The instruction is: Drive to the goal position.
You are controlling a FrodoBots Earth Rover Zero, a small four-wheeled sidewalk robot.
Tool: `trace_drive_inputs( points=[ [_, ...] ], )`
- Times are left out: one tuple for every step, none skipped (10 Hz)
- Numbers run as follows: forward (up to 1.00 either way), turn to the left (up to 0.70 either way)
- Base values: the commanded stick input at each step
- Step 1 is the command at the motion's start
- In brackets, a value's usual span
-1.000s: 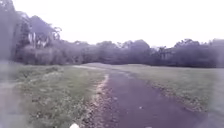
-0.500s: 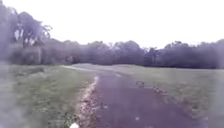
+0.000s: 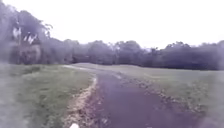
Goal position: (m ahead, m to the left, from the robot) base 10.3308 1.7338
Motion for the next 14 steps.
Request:
trace_drive_inputs(
  points=[
    [0.7, 0.0],
    [0.7, 0.0],
    [0.7, 0.0],
    [0.7, 0.0],
    [0.7, 0.0],
    [0.7, 0.0],
    [0.7, 0.0],
    [0.7, 0.0],
    [0.7, 0.0],
    [0.7, 0.0],
    [0.7, 0.0],
    [0.7, 0.0],
    [0.7, 0.0],
    [0.7, 0.0]
  ],
)
